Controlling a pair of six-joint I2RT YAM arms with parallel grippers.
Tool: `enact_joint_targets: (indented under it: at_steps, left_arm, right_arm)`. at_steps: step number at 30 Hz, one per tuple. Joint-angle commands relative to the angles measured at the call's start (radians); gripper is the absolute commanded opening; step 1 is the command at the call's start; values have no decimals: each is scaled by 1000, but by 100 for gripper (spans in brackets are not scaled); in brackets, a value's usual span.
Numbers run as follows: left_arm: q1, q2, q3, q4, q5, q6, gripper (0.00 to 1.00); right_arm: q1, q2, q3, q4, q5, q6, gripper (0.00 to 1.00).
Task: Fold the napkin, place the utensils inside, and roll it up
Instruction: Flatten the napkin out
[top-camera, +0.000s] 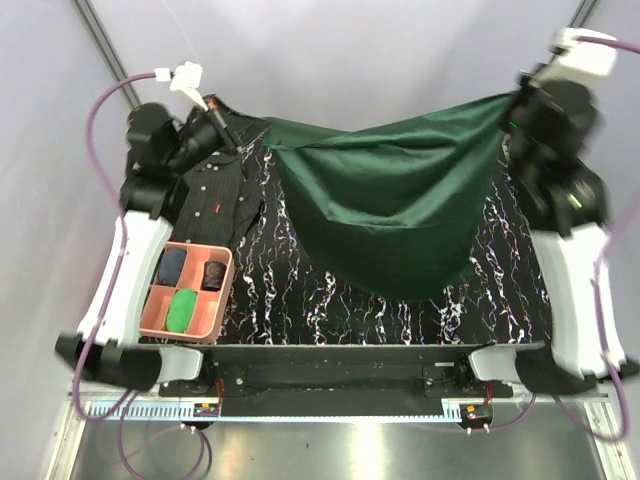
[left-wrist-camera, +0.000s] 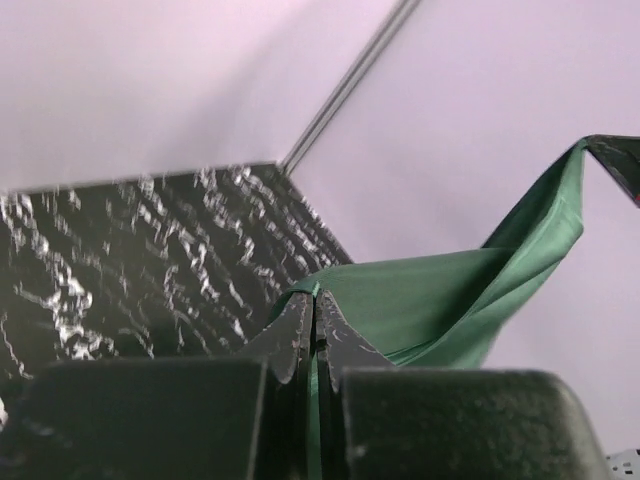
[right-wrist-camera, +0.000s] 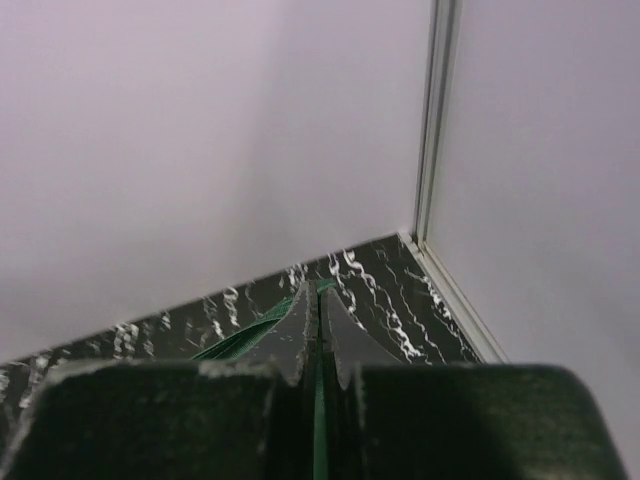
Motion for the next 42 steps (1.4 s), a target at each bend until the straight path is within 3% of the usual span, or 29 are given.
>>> enact_joint_targets:
  at_steps: [1,6,10,19,29,32,37,40,42]
  left_arm:
    - [50,145,84,77,104,-56,0]
    - [85,277,177,76,124,-66,0]
    - [96,287,206,79,118,-64,0]
    - [96,111,82,71,87,-44,0]
    - [96,-164,-50,22,73,-53,0]
    - [96,-212,-47,1,81,-79,0]
    - [96,-236,-41,96,121,-161,0]
    - [102,-185,-50,61,90,-118,0]
    - [123,-141,-108,137,116,-147,0]
  right_arm:
    - [-72,174,-11,59,-44,-21,0]
    - [-139,300,96,64,-80,-23,0]
    - [-142,303,129,64,-76,-35,0]
    - [-139,50,-107,162,-160,-32,0]
    - [-139,-154,-163,119,-405,22,0]
    - [-139,-165,-126,87,-428,37,0]
    - [-141,-150,-71,58,-430,86,0]
    - [-139,-75,-64,58,-392,89,0]
    - [-139,-13,-64,53,-361,86,0]
